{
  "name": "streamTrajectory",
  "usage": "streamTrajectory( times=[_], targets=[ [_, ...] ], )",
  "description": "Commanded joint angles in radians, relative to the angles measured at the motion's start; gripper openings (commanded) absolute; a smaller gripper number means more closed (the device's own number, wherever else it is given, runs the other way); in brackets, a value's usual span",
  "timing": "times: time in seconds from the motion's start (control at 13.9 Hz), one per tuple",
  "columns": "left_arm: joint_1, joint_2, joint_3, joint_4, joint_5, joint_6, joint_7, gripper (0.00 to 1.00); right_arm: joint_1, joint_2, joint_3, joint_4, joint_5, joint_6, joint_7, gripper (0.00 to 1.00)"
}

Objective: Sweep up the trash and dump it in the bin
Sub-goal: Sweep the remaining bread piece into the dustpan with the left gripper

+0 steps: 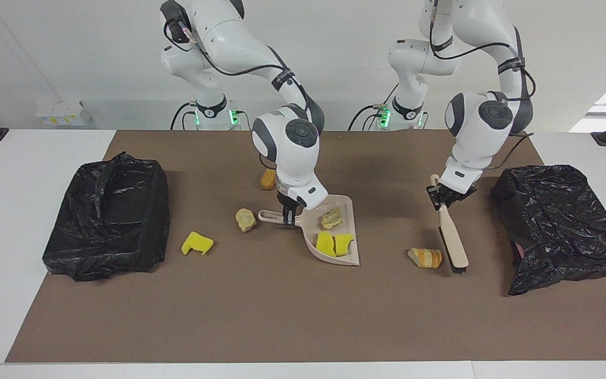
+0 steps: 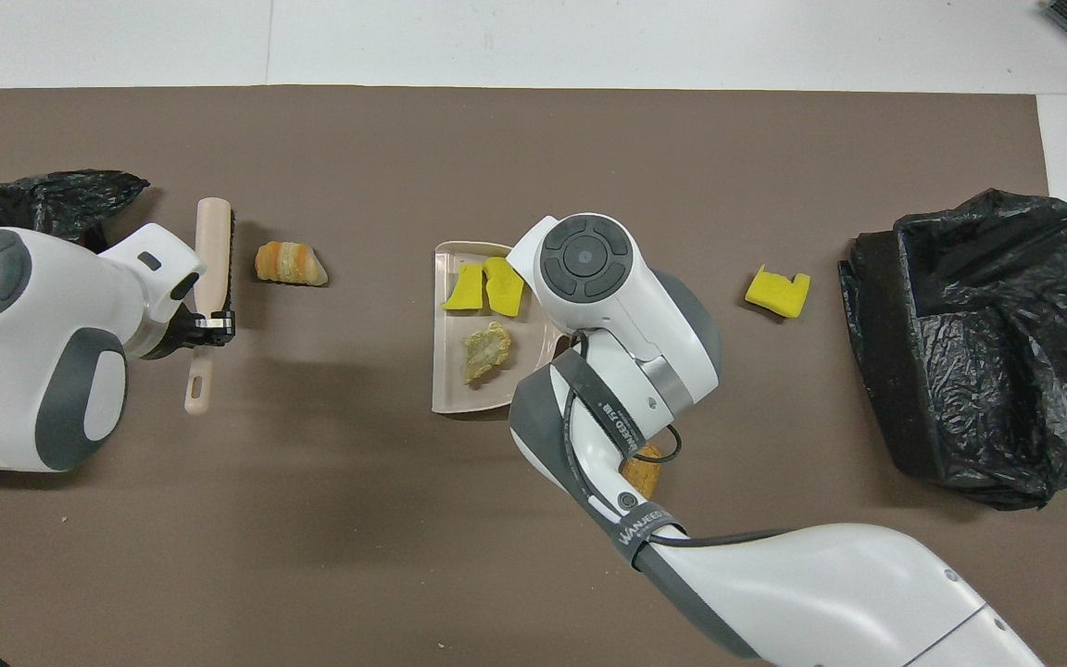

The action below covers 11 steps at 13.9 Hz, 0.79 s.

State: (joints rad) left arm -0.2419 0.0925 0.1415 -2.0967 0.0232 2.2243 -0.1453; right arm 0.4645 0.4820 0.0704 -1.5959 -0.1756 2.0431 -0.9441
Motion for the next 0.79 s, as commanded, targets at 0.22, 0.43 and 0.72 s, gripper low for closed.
streamTrajectory(
  times=[0.22, 0.43, 0.72],
  targets=[
    [-0.064, 0.021, -0.026, -0.037, 0.011, 0.026, 0.038, 0.00, -0.006, -0.006, 0.006, -0.027, -0.007, 0.005, -0.028, 0.00],
    [-0.210, 0.021, -0.026, -0.055, -0.084, 0.031, 0.024, 0.00, -0.006, -0.011, 0.005, -0.041, -0.005, 0.005, -0.025, 0.00],
    [-0.397, 0.015, -0.026, -0.051, -0.236, 0.069, -0.084, 0.00, -0.007, -0.011, 0.005, -0.042, -0.005, 0.005, -0.025, 0.00]
  ],
)
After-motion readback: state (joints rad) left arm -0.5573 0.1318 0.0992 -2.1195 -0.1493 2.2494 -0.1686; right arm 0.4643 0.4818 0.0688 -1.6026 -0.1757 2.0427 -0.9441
